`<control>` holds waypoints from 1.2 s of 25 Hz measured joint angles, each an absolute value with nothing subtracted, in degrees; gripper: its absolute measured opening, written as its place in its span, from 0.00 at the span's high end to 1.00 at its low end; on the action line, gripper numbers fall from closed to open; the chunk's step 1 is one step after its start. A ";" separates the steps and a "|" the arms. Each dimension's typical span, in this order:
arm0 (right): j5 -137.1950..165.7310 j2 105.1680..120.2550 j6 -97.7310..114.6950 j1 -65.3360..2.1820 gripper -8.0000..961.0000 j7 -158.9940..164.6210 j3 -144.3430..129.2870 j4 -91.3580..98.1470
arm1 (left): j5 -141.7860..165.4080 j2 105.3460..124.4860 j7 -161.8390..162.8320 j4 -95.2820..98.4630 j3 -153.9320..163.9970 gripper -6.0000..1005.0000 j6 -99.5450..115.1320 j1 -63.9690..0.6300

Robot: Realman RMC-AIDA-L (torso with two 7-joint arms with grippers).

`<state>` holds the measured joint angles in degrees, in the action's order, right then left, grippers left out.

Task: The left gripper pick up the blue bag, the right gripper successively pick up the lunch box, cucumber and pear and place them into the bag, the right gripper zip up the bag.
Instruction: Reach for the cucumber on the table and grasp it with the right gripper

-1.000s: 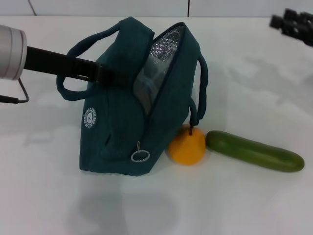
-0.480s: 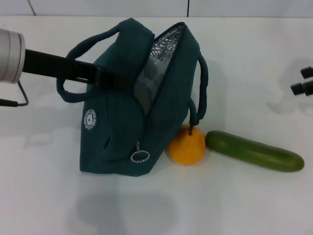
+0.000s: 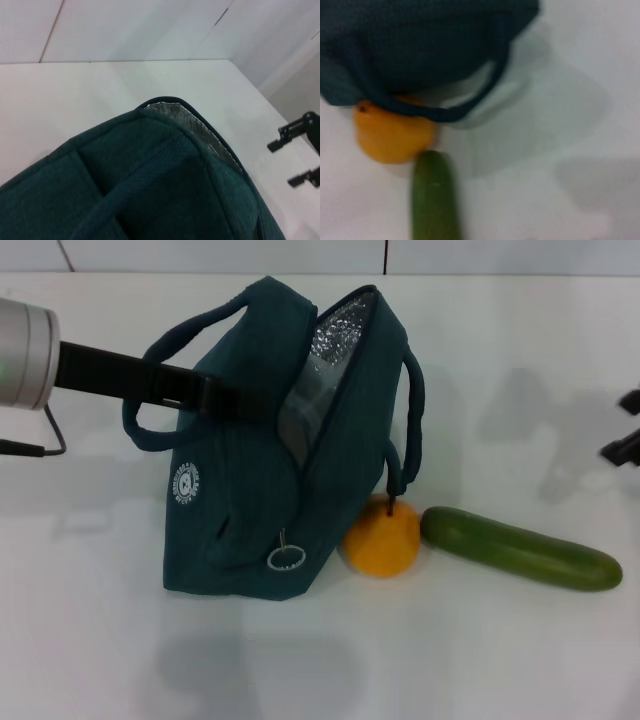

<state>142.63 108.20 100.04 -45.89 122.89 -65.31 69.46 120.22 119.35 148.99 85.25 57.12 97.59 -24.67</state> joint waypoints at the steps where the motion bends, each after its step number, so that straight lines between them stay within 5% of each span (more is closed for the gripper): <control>1: 144.97 110.19 101.74 -46.33 0.26 122.89 -64.83 71.52 | 120.21 119.36 148.98 85.25 57.13 0.95 97.55 -24.68; 4: 146.67 113.26 103.18 -47.39 0.26 122.89 -65.84 72.88 | 120.20 119.41 148.97 85.25 57.14 0.95 97.49 -24.69; 8: 146.66 114.89 102.37 -47.69 0.26 122.87 -68.78 71.51 | 120.21 119.50 148.97 85.24 57.27 0.95 97.43 -24.77; 30: 142.52 115.91 93.29 -50.80 0.27 122.95 -81.31 57.63 | 120.24 119.53 147.80 81.02 57.44 0.95 96.74 -27.94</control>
